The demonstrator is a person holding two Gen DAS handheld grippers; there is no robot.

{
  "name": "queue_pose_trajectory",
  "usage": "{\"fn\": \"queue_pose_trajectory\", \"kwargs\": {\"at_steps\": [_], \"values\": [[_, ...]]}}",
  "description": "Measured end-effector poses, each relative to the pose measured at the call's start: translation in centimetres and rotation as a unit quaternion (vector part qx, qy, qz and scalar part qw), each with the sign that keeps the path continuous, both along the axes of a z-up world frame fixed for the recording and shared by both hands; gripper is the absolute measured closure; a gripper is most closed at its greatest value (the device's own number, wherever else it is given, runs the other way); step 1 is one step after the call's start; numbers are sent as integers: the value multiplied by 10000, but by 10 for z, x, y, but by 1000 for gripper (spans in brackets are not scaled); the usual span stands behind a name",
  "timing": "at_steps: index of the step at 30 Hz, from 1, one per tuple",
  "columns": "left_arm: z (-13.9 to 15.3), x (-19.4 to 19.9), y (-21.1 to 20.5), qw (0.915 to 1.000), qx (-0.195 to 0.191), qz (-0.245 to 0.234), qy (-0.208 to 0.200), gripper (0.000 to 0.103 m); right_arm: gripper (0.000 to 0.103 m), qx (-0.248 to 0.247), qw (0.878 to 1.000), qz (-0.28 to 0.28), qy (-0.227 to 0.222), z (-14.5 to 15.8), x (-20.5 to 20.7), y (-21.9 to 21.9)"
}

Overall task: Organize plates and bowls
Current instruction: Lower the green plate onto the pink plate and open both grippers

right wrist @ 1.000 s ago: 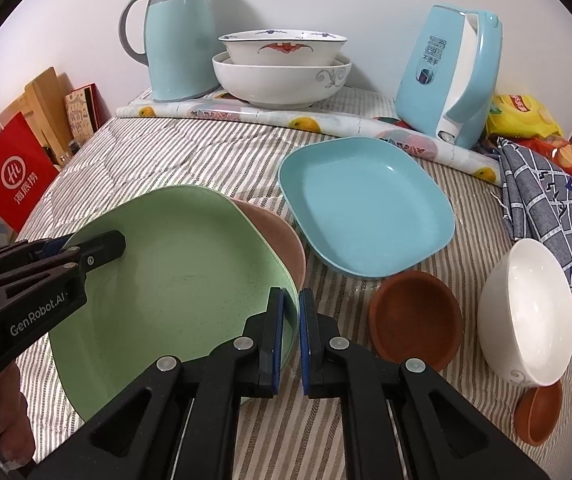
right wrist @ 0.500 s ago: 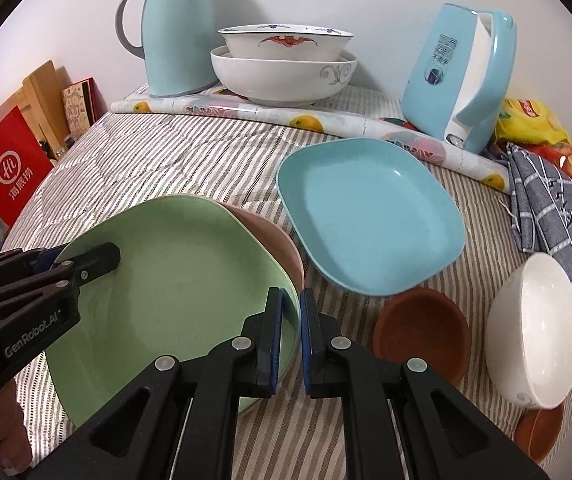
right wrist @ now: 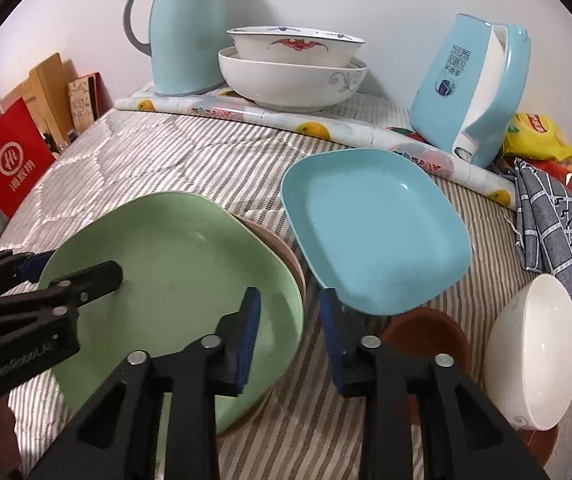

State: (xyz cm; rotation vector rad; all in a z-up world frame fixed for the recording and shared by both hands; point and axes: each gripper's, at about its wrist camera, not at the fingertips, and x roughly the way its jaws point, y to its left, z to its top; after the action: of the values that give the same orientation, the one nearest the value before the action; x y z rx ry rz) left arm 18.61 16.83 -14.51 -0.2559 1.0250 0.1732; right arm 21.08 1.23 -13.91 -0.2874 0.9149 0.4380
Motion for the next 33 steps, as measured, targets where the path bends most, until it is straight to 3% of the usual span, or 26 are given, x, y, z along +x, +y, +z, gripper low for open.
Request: {"fn": "queue_pose_trajectory", "kwargs": {"at_steps": [6, 10, 27, 33], "values": [[6, -9, -5, 10000, 56, -30, 16, 55, 60, 171, 9997, -186, 45, 7, -14, -20], [13, -16, -12, 9998, 178, -129, -4, 44, 53, 348, 9988, -314, 105, 13, -20, -35], [-1, -30, -53, 9977, 560, -321, 192, 41, 53, 389, 9979, -508, 32, 18, -62, -68], [7, -35, -46, 9987, 445, -195, 146, 41, 50, 462, 9966, -682, -9, 21, -64, -83]]}}
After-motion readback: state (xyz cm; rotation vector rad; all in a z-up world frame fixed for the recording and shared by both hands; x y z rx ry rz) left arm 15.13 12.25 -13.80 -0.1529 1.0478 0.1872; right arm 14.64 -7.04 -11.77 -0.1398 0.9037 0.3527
